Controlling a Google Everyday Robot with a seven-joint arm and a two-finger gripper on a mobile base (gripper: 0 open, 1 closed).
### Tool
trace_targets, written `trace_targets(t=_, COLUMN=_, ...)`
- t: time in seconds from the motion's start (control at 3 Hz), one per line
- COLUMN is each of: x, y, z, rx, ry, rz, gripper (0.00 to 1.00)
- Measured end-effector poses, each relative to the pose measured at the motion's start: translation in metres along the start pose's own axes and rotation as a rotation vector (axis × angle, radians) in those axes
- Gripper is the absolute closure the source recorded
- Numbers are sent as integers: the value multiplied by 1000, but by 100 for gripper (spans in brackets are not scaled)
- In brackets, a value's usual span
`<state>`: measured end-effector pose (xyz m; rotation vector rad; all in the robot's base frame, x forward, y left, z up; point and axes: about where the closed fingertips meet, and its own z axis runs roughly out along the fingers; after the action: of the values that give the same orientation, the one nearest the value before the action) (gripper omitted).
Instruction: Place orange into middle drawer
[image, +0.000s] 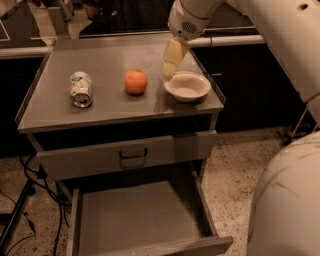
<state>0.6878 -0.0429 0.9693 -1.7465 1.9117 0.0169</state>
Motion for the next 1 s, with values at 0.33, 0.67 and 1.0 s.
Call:
trace_targets(t=0.33, x=1, y=-11, z=26, rx=-29, ry=29, rz=16, gripper=0)
trace_targets(t=0.67, x=-8, y=-18, z=46, rx=-64, ry=32, rz=23, gripper=0)
trace_targets(t=1.0, x=-9, y=-20, z=47, rx=-61, ry=30, rz=23, gripper=0)
